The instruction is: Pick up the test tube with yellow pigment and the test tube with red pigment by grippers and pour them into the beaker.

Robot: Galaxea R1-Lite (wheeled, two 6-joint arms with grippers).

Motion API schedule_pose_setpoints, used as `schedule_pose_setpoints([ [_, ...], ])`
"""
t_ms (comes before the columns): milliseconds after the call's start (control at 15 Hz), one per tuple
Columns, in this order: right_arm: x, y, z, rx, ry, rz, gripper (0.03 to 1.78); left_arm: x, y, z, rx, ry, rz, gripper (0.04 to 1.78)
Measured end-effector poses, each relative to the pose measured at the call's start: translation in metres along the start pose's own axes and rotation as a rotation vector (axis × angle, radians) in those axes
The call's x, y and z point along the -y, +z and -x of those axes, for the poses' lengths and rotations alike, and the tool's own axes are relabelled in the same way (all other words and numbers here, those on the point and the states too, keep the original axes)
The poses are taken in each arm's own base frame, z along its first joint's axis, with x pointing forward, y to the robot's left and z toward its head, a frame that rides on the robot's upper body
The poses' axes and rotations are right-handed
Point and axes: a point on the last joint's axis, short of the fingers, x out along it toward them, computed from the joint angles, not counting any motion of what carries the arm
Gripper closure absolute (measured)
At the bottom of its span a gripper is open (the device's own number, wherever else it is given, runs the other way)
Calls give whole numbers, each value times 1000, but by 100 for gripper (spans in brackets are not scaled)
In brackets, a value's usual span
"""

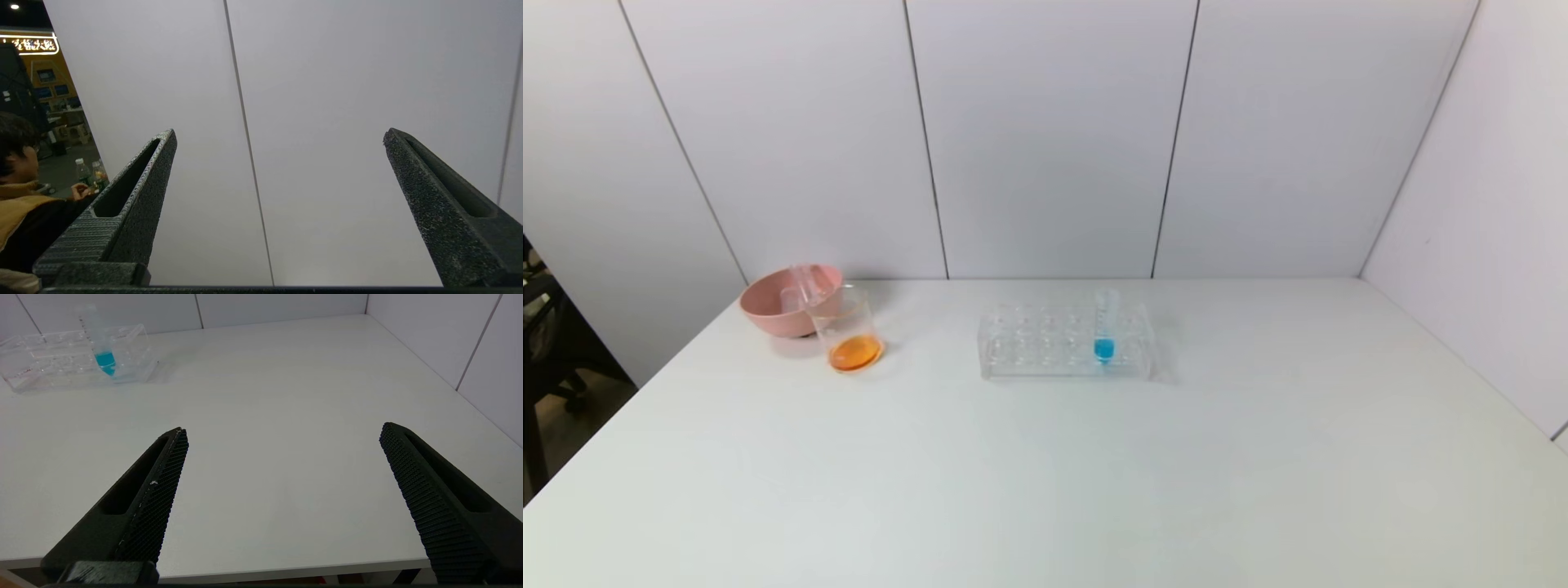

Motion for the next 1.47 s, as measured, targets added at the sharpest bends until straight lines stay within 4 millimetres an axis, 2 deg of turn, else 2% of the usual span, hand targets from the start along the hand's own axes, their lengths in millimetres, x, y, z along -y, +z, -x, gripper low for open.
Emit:
schedule_pose_setpoints([
  [133, 0, 0, 0, 0, 0, 0, 10, 2, 18, 44, 28, -54, 17, 6],
  [400, 0, 0, 0, 0, 0, 0, 10, 15, 27, 132, 33, -237, 60, 6],
  [600, 0, 0, 0, 0, 0, 0, 10, 25, 34, 190, -9, -417, 160, 6],
  [800, 0, 0, 0, 0, 0, 0, 10, 33, 37, 238, -62, -593, 258, 6],
  [1000, 0, 0, 0, 0, 0, 0, 10, 33, 41, 270, -20, -724, 288, 6],
  [1200, 0, 0, 0, 0, 0, 0, 10, 28, 36, 294, 0, -842, 272, 6],
  [1467, 0, 0, 0, 0, 0, 0, 10, 27, 26, 305, 14, -953, 242, 6],
])
